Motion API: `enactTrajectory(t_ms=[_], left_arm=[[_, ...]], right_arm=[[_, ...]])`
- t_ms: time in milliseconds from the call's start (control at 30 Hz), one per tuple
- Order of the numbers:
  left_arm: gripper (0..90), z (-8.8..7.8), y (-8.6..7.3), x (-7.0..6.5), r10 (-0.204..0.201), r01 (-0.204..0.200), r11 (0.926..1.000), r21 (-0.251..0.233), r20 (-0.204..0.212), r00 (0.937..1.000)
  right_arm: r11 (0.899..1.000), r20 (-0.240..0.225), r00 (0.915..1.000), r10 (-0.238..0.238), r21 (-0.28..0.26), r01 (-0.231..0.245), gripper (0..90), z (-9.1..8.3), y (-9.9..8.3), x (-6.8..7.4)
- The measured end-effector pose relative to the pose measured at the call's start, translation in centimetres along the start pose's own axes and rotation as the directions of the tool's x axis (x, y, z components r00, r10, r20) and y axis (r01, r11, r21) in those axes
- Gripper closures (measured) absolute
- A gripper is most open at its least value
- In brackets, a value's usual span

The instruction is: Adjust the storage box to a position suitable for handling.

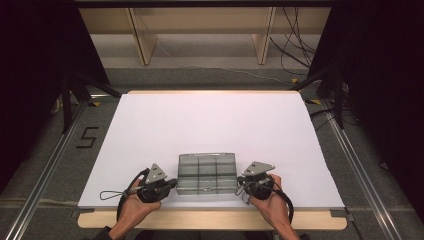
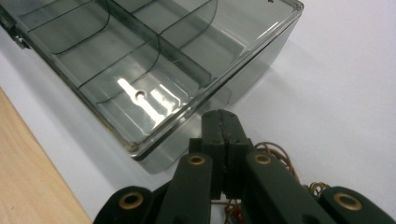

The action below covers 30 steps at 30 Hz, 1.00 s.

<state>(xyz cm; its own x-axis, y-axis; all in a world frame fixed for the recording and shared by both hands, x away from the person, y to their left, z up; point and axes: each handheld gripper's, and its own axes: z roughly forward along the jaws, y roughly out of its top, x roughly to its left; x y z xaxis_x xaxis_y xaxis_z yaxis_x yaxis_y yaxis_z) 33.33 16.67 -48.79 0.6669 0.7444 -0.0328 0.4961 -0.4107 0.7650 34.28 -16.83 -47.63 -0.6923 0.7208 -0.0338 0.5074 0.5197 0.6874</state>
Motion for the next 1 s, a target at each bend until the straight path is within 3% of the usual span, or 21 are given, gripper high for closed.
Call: enactTrajectory(t_ms=[33, 67, 100, 167, 200, 267, 300, 400, 467, 600, 633, 667, 700, 933, 967, 1000], left_arm=[[89.5, 0.0, -0.1, -0.2, -0.018, 0.018, 0.9998, -0.001, 0.003, 0.9998], [89.5, -0.2, -0.1, -0.1, 0.010, -0.011, 0.9999, 0.002, 0.007, 0.9999], [89.5, -0.2, -0.2, -0.3, -0.006, 0.006, 1.0000, 0.002, 0.003, 1.0000], [89.5, -0.3, -0.3, -0.4, -0.006, 0.006, 1.0000, 0.003, 0.009, 0.9999], [89.5, -0.4, -0.2, -0.3, 0.013, -0.013, 0.9999, 0.001, 0.005, 0.9999], [89.5, -0.4, -0.3, -0.4, 0.012, -0.012, 0.9999, 0.003, 0.000, 0.9999], [89.5, -0.4, -0.4, -0.6, -0.007, 0.007, 1.0000, -0.002, 0.010, 0.9999], [89.5, -0.5, -0.4, -0.6, 0.006, -0.006, 1.0000, -0.003, 0.008, 0.9999], [89.6, -0.5, -0.6, -0.8, -0.023, 0.023, 0.9997, -0.007, 0.009, 0.9997], [89.6, -0.7, -0.7, -0.9, -0.001, 0.001, 1.0000, -0.009, 0.015, 0.9999], [89.6, -0.8, -0.8, -1.0, -0.025, 0.025, 0.9996, -0.009, 0.013, 0.9996], [89.6, -0.8, -0.8, -1.0, -0.025, 0.025, 0.9996, -0.009, 0.013, 0.9996], [89.6, -0.9, -0.8, -1.0, 0.004, -0.004, 1.0000, -0.002, 0.018, 0.9998], [89.5, -1.2, -1.2, -1.5, -0.019, 0.019, 0.9998, -0.004, 0.016, 0.9997], [89.6, -1.2, -1.2, -1.5, -0.019, 0.019, 0.9998, -0.004, 0.016, 0.9997], [89.6, -1.3, -1.2, -1.5, 0.007, -0.007, 0.9999, -0.007, 0.023, 0.9997]], right_arm=[[1.000, -0.006, 1.0000, -0.001, -0.001, 0.001, 90.0, -0.1, -0.1, 0.1], [1.000, -0.010, 0.9999, 0.006, 0.006, -0.006, 90.0, -0.3, -0.1, 0.2], [1.000, -0.007, 1.0000, -0.004, 0.001, 0.004, 90.0, -0.2, -0.1, 0.2], [1.000, -0.006, 1.0000, 0.003, 0.007, -0.003, 90.0, -0.5, -0.2, 0.5], [1.000, -0.006, 1.0000, 0.003, 0.007, -0.003, 90.0, -0.5, -0.2, 0.5], [1.000, -0.010, 1.0000, 0.000, 0.000, 0.000, 90.0, -0.5, -0.4, 0.5], [1.000, -0.008, 0.9999, 0.006, 0.002, -0.006, 90.0, -0.6, -0.4, 0.5], [1.000, -0.008, 0.9999, 0.013, -0.002, -0.013, 90.0, -0.6, -0.5, 0.6], [1.000, -0.015, 0.9996, 0.024, -0.004, -0.024, 90.0, -0.7, -0.7, 0.6], [1.000, -0.013, 0.9997, 0.022, -0.004, -0.022, 90.0, -0.9, -0.8, 0.8], [1.000, -0.016, 0.9996, 0.025, -0.004, -0.025, 90.0, -1.0, -1.0, 1.0], [1.000, -0.017, 0.9994, 0.028, -0.004, -0.028, 90.0, -1.1, -1.0, 1.1], [1.000, -0.015, 0.9996, 0.024, -0.012, -0.024, 90.0, -1.1, -1.1, 1.1], [0.999, -0.024, 0.9991, 0.035, -0.003, -0.035, 90.0, -1.5, -1.5, 1.6], [1.000, -0.021, 0.9996, 0.019, -0.012, -0.019, 90.0, -1.5, -1.5, 1.6], [1.000, -0.023, 0.9997, 0.006, -0.020, -0.006, 90.0, -1.5, -1.6, 1.5]])
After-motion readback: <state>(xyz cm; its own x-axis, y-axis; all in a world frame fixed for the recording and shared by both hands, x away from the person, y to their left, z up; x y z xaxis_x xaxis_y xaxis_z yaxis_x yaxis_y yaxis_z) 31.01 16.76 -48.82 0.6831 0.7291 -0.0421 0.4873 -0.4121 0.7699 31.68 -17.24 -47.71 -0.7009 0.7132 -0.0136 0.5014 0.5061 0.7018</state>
